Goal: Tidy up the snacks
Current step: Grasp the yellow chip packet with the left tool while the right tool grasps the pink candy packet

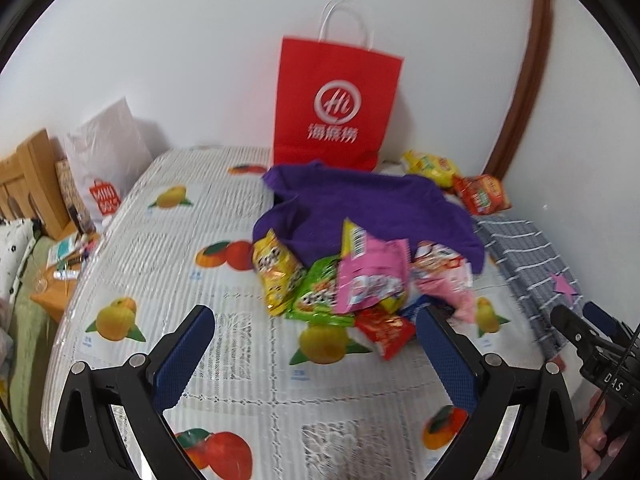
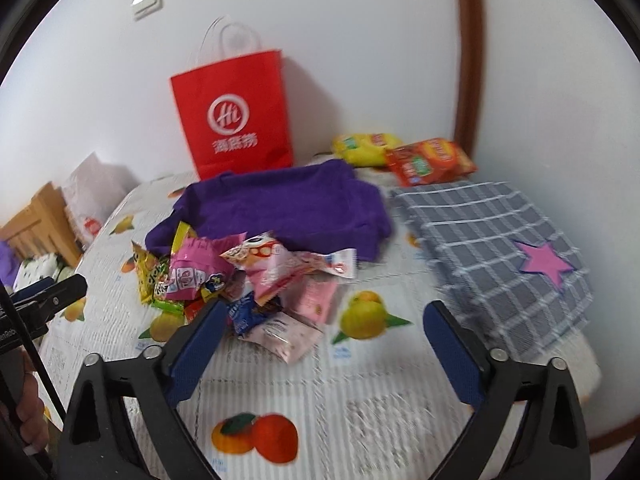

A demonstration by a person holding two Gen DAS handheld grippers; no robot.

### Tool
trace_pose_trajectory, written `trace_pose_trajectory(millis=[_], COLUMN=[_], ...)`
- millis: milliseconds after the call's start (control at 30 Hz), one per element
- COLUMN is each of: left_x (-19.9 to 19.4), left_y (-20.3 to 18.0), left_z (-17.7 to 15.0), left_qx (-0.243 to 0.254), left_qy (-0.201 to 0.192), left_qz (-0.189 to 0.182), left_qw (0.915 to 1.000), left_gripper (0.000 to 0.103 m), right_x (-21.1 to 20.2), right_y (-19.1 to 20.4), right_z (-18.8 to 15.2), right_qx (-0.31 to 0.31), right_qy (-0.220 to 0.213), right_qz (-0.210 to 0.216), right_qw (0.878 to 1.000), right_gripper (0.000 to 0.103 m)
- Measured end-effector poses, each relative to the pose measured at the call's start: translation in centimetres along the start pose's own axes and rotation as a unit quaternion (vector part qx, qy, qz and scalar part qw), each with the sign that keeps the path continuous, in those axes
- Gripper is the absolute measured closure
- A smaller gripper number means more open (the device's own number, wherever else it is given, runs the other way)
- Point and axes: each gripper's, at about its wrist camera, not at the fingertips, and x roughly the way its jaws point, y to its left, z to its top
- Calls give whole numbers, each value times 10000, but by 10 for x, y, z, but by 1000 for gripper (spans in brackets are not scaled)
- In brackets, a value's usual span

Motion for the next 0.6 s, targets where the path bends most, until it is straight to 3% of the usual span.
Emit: trace_pose_trajectory(millis=[133,467,600], left_x=[25,58,69], left_y=[8,16,23], left_z=[-2,1,4], left_qx=[1,48,16], left_qy=[201,360,422], left_qz=[17,-99,-42], left_qw=[9998,9993,9991], left_gripper=[3,4,4], right_x=[37,104,127], right_y=[7,22,26], right_z=[6,23,25], right_qx=[-57,-331,-450], right_qy=[172,417,586], right_qz=[242,685,826], right_qw=[9995,9962,9938], right_gripper=[15,15,20])
